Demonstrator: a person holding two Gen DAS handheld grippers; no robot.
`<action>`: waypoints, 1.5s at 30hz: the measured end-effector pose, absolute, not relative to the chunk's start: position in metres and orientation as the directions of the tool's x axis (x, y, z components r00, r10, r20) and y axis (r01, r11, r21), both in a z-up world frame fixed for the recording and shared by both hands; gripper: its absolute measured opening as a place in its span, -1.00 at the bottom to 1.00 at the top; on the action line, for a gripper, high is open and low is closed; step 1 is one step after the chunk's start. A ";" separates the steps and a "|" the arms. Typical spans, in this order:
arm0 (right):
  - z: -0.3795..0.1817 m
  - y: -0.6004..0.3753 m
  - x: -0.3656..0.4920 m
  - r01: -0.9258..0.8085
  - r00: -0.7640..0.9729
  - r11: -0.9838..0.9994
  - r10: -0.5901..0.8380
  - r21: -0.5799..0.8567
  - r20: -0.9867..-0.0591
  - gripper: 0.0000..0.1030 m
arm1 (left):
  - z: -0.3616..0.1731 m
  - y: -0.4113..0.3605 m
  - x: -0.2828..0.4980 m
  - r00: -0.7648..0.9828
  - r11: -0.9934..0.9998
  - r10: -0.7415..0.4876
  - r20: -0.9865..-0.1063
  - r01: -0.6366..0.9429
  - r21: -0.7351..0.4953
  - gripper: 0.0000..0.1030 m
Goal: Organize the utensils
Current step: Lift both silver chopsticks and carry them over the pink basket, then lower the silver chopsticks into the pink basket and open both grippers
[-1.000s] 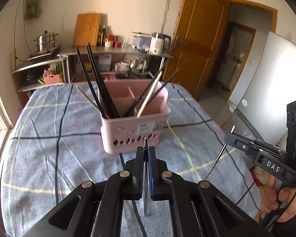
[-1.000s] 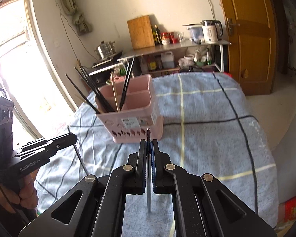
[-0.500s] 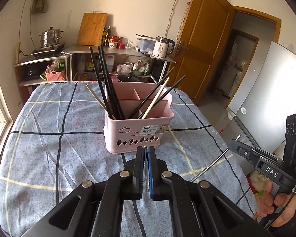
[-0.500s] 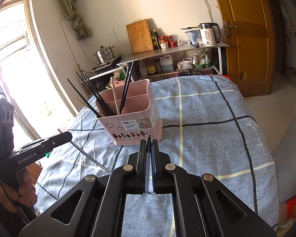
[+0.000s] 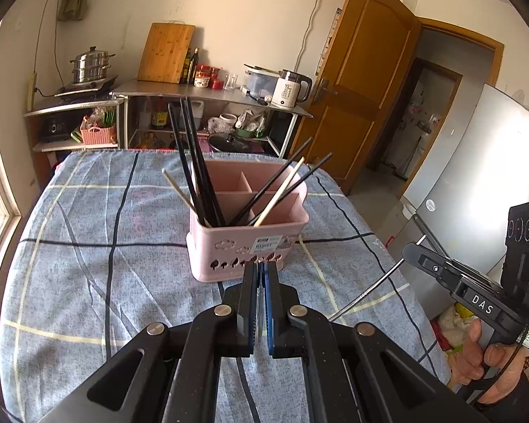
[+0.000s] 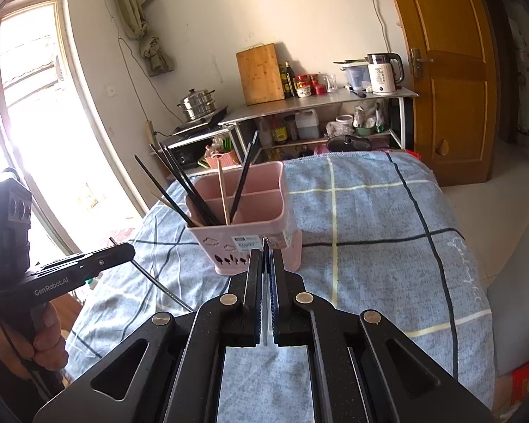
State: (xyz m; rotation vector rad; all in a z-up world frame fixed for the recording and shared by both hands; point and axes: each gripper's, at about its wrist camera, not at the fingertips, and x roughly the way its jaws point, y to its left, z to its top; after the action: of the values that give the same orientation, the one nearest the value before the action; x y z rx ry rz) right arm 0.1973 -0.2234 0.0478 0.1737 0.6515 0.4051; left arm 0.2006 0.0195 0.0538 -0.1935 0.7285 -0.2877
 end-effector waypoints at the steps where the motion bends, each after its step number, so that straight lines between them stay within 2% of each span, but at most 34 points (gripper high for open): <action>1: 0.051 -0.221 0.199 -0.316 0.722 0.906 0.422 0.282 -0.548 -0.93 | 0.059 0.020 0.202 0.715 0.944 -0.323 -0.620 0.193 -0.268 -0.93; 16: 0.112 -0.190 0.245 -0.369 0.769 0.883 0.465 0.290 -0.439 -0.93 | 0.140 0.040 0.247 0.797 0.952 -0.290 -0.530 0.183 -0.246 -0.93; 28: 0.137 -0.172 0.278 -0.390 0.786 0.858 0.499 0.334 -0.364 -0.93 | 0.149 0.048 0.282 0.811 0.959 -0.264 -0.523 0.161 -0.234 -0.93; 45: 0.083 -0.152 0.315 -0.349 0.740 0.879 0.471 0.325 -0.480 -0.93 | 0.090 0.051 0.314 0.763 0.949 -0.291 -0.576 0.152 -0.278 -0.93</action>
State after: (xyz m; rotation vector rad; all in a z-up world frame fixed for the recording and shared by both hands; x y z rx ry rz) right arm 0.3147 -0.1518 0.0826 0.2197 0.5841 0.4539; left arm 0.3144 0.0508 0.0895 -0.2203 0.6603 -0.2432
